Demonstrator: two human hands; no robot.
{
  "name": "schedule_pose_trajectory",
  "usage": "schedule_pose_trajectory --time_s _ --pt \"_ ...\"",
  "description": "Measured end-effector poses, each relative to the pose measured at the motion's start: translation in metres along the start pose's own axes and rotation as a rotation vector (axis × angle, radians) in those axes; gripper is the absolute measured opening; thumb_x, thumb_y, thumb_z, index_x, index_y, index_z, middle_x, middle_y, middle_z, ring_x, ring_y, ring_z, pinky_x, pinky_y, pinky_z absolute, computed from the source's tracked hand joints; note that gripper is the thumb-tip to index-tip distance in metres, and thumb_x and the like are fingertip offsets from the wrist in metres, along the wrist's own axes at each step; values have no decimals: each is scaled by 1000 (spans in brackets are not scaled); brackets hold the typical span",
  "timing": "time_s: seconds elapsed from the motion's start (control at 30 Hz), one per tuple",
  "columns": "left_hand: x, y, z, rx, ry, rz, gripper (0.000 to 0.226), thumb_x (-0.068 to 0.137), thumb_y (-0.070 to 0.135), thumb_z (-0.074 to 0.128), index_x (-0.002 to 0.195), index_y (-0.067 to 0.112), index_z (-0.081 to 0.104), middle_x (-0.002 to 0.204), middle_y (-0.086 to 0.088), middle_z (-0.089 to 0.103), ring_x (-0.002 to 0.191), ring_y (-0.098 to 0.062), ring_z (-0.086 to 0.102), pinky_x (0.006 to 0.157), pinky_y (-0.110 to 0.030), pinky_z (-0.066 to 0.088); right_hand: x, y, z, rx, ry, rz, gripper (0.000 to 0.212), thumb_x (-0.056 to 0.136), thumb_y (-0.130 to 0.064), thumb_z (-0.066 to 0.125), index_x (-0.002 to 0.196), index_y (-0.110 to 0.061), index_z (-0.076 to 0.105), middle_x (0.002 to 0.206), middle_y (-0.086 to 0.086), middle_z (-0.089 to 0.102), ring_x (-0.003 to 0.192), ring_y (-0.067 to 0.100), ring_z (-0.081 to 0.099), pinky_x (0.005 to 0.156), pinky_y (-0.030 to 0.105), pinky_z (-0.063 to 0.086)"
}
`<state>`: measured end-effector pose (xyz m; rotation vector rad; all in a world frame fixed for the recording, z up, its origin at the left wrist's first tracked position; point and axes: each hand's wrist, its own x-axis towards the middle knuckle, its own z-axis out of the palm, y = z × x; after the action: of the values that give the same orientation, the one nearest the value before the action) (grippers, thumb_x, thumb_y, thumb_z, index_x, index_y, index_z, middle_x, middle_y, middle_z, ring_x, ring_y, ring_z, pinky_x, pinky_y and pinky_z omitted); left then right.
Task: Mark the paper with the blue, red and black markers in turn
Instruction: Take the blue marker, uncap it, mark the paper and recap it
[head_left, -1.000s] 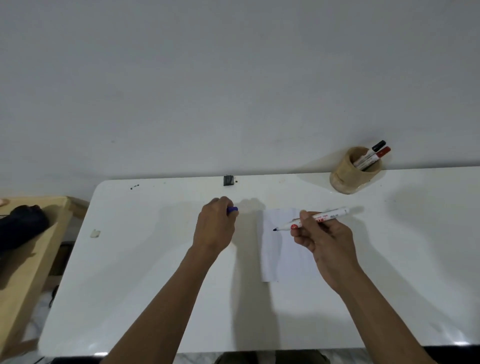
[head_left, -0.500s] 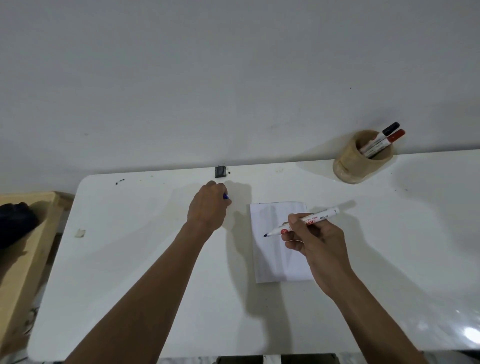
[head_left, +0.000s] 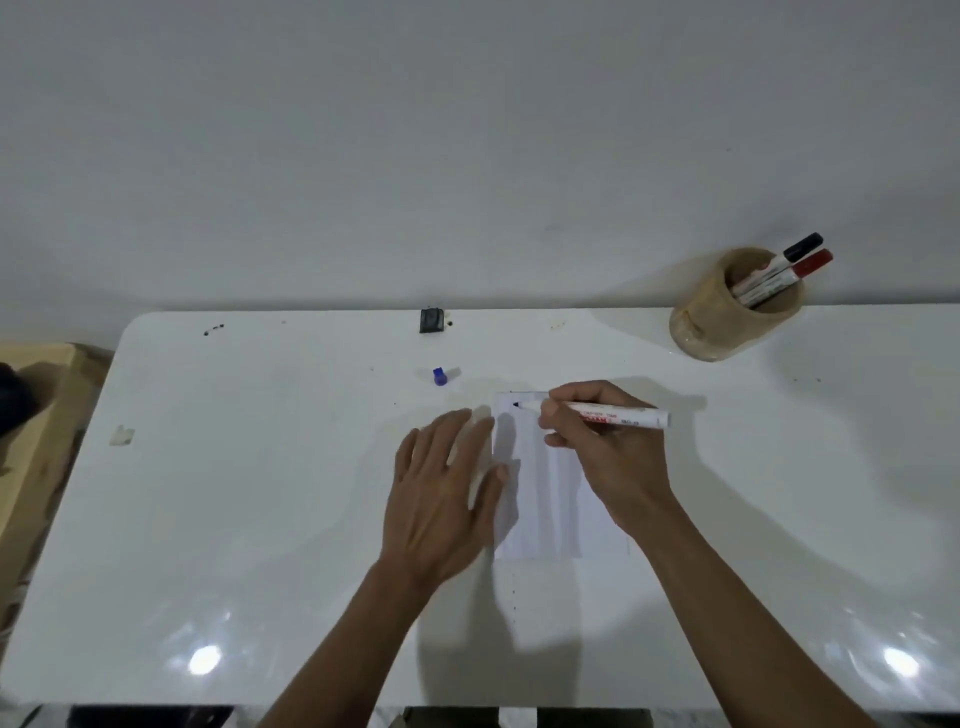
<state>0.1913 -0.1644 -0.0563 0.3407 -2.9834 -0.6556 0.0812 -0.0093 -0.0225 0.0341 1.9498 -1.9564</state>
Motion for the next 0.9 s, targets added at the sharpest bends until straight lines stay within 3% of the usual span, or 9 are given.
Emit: schedule_pose_trajectory --time_s 0.1,0.23,0.43,0.53,0.9 --pt "-2 -1 11 94 -73 -6 53 100 48 38 149 29 35 158 -3 37 148 -25 30 118 -56 26 13 8 2 -101 -61 -46 15 80 0 84 90 -7 76 92 9 80 85 33 76 80 53 64" --pt "-1 -6 18 203 -153 -9 56 101 52 29 153 31 26 164 -4 24 154 -25 15 120 -61 12 27 15 5 -215 -91 -107 13 79 -3 86 86 -9 77 87 6 80 79 31 77 74 53 64" --pt "0 -8 24 258 -172 -19 60 100 56 28 155 33 22 165 -3 21 155 -24 10 120 -62 11 45 21 9 -354 -113 -205 15 77 -10 88 77 -3 75 78 5 78 65 22 72 57 32 58" --pt "0 -10 25 261 -170 -17 61 99 58 29 154 33 22 165 -2 19 155 -23 8 119 -63 12 50 28 9 -362 -96 -191 16 77 -10 89 75 -4 73 76 4 78 62 17 70 56 24 54" --pt "-1 -8 26 275 -120 -10 61 98 58 30 153 33 27 164 -3 22 154 -23 11 118 -67 9 54 37 9 -380 -94 -200 16 79 -14 88 79 -5 75 77 3 78 67 18 73 60 23 57"
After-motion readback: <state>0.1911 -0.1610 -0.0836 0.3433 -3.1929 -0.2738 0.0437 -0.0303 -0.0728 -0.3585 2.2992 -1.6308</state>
